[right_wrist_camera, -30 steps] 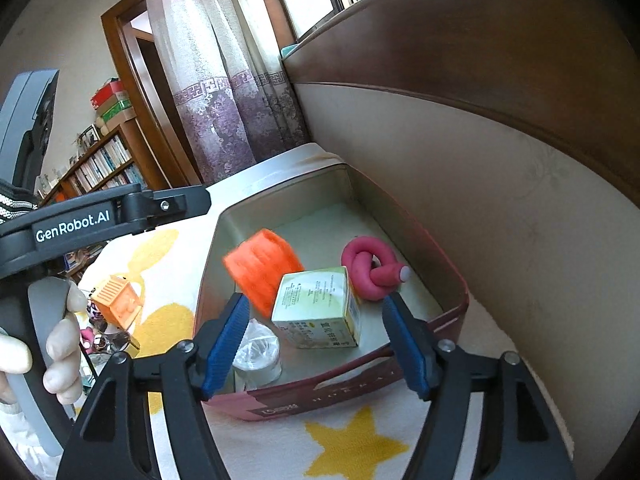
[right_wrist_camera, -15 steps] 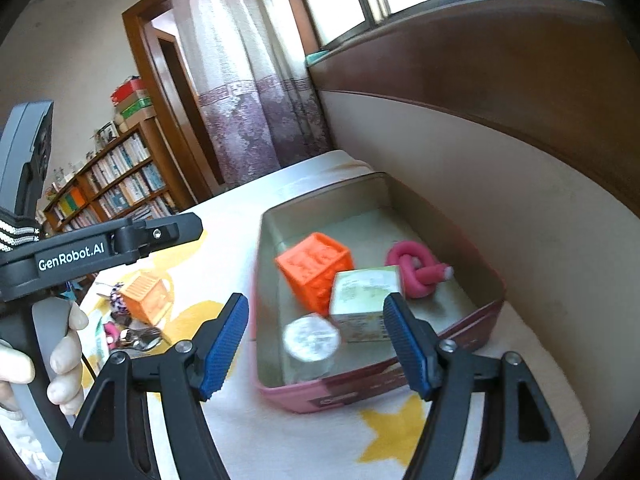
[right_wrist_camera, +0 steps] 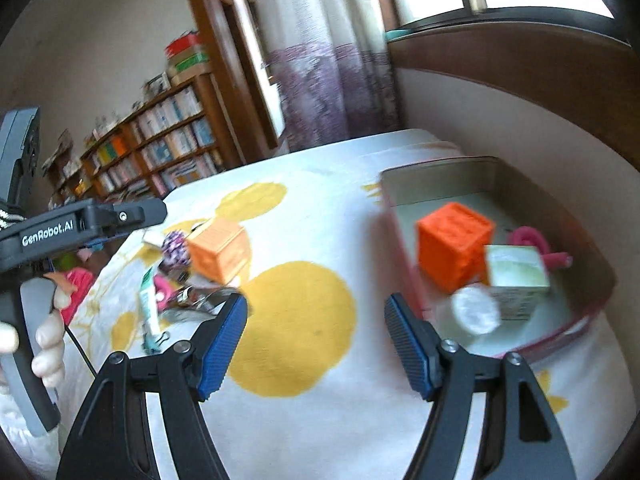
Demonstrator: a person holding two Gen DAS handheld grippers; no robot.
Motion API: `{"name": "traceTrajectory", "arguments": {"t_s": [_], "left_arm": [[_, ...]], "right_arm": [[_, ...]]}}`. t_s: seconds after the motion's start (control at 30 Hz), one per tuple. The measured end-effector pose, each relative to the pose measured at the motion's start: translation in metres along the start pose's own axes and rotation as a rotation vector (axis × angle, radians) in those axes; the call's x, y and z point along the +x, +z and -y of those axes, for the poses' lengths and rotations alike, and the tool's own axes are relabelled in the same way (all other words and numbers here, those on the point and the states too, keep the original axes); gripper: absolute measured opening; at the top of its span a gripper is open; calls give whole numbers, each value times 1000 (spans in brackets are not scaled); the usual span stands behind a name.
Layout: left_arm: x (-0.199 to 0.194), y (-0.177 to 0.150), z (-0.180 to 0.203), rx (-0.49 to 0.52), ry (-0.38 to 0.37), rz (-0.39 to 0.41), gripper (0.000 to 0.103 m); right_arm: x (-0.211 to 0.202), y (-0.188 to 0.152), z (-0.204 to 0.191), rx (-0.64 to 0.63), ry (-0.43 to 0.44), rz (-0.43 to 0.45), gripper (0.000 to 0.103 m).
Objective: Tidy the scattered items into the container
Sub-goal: 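Withdraw both grippers from the tin back over the remaining items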
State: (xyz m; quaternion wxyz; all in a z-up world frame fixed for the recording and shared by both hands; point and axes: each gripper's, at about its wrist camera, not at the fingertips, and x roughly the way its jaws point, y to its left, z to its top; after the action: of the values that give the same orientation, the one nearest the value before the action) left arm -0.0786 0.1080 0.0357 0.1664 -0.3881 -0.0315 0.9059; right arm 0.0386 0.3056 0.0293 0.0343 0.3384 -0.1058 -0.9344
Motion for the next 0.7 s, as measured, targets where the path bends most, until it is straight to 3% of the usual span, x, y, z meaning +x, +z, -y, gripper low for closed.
{"name": "traceTrajectory", "arguments": {"t_s": [0.3,0.63,0.67,0.7], "left_arm": [[19,-31,-72,-133,98,-80,85],[54,-59,-76,-125,111,-147,84],[57,-61,-76,-126,110,-151,83],[60,-61,-76,-127,108,-155,75]], "right_arm": [[19,-11,-34,-50,30,-57,78],[28,-14,-45,-66,19,-94,78],[29,-15,-45,-64,18,-97,78],[30,-15,-45,-64,18,-100,78]]}}
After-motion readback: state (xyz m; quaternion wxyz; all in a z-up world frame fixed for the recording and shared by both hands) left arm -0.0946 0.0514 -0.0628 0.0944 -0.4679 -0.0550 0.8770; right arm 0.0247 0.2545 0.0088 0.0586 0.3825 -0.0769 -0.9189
